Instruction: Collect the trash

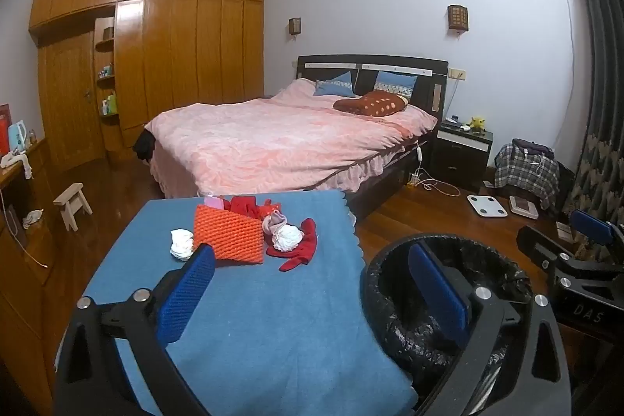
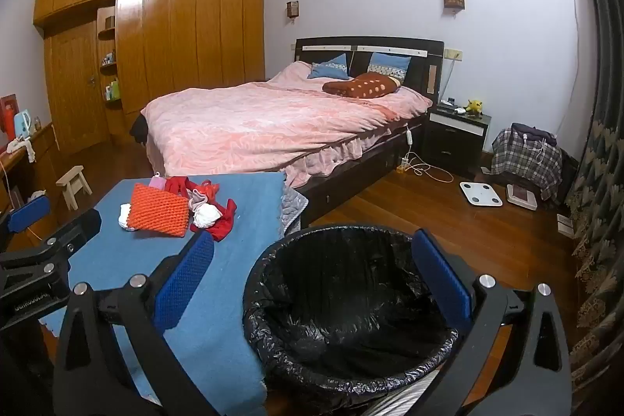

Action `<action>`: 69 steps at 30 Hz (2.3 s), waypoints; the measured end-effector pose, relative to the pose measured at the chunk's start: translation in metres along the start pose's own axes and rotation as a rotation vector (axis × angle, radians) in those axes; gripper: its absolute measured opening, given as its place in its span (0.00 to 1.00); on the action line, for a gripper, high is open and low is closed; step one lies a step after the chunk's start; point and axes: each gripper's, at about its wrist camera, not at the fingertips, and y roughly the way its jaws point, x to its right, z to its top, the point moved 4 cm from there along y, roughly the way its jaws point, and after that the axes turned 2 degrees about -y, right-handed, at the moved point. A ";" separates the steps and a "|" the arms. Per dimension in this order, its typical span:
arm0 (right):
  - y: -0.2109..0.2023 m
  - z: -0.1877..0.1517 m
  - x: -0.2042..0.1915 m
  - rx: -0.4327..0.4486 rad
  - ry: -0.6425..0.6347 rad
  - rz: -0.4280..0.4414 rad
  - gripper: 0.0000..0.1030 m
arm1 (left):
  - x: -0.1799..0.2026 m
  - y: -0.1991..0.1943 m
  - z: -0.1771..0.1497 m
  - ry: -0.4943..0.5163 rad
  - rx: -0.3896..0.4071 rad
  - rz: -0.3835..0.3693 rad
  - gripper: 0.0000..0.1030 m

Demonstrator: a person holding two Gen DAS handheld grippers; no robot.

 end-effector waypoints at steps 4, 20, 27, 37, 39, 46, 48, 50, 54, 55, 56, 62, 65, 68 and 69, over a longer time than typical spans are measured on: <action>0.000 0.000 0.000 0.001 0.000 0.002 0.96 | 0.000 -0.001 0.000 0.003 0.003 -0.003 0.94; 0.001 -0.001 0.000 0.000 -0.001 -0.001 0.96 | 0.002 0.000 -0.002 0.006 -0.004 0.000 0.94; 0.001 -0.001 0.000 -0.002 0.000 -0.001 0.96 | 0.000 0.002 -0.004 0.007 -0.005 0.000 0.94; 0.001 -0.001 0.000 -0.003 0.000 0.000 0.96 | -0.002 0.006 -0.006 0.006 -0.009 -0.002 0.94; 0.001 -0.001 0.000 -0.003 0.000 0.000 0.96 | -0.001 0.006 -0.006 0.006 -0.010 -0.002 0.94; 0.002 -0.002 -0.001 -0.004 0.002 0.001 0.96 | -0.001 0.007 -0.007 0.006 -0.011 -0.002 0.94; 0.002 -0.002 -0.001 -0.005 0.001 0.001 0.96 | -0.001 0.007 -0.007 0.005 -0.011 -0.003 0.94; 0.002 -0.002 -0.001 -0.004 0.002 0.001 0.96 | 0.000 0.006 -0.007 0.007 -0.010 -0.002 0.94; 0.002 -0.002 -0.001 -0.004 0.003 0.001 0.96 | -0.001 0.007 -0.007 0.007 -0.009 -0.002 0.94; 0.002 -0.002 -0.001 -0.004 0.003 0.000 0.96 | -0.001 0.007 -0.007 0.007 -0.010 -0.002 0.94; 0.002 -0.002 -0.001 -0.005 0.003 0.000 0.96 | -0.001 0.007 -0.006 0.007 -0.012 -0.002 0.94; 0.003 -0.003 0.000 -0.005 0.005 0.002 0.96 | 0.000 0.007 -0.007 0.006 -0.011 -0.002 0.94; 0.003 -0.003 0.000 -0.007 0.006 0.003 0.96 | 0.000 0.007 -0.008 0.006 -0.012 -0.002 0.94; 0.003 -0.003 0.000 -0.007 0.006 0.002 0.96 | 0.000 0.007 -0.008 0.006 -0.013 -0.002 0.94; 0.003 -0.003 0.000 -0.006 0.006 0.002 0.96 | 0.000 0.007 -0.008 0.006 -0.013 -0.002 0.94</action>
